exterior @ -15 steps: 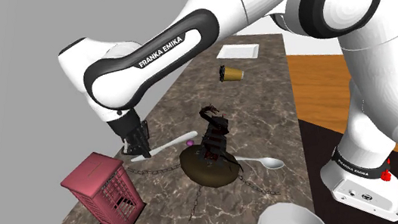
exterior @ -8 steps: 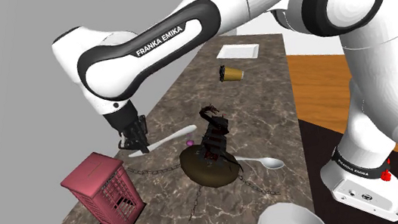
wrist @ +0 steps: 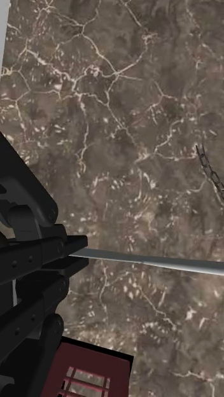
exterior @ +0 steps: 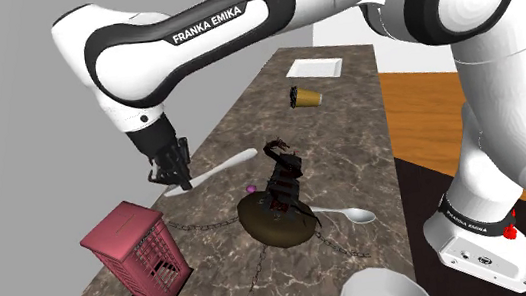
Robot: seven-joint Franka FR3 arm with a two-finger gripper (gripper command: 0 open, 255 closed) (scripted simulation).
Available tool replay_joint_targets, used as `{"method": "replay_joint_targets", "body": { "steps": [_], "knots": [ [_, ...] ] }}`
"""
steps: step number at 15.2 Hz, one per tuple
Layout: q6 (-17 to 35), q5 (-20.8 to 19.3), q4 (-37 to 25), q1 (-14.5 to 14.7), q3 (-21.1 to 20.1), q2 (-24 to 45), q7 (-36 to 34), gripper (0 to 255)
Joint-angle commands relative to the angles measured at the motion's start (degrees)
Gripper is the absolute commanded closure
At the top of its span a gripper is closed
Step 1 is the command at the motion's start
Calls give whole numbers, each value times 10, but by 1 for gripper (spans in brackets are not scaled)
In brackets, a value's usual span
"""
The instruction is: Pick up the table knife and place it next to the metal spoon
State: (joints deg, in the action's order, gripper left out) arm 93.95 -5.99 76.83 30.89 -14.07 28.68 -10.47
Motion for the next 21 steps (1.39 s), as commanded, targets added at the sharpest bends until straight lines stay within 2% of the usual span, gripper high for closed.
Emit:
{"method": "replay_joint_targets", "body": {
  "steps": [1, 17, 21],
  "knots": [
    [-16, 0, -17, 1, 0, 0, 1, 255],
    [-152, -4, -174, 15, -1, 22, 3, 255],
    [-87, 11, -18, -33, 5, -71, 42, 255]
  ]
}}
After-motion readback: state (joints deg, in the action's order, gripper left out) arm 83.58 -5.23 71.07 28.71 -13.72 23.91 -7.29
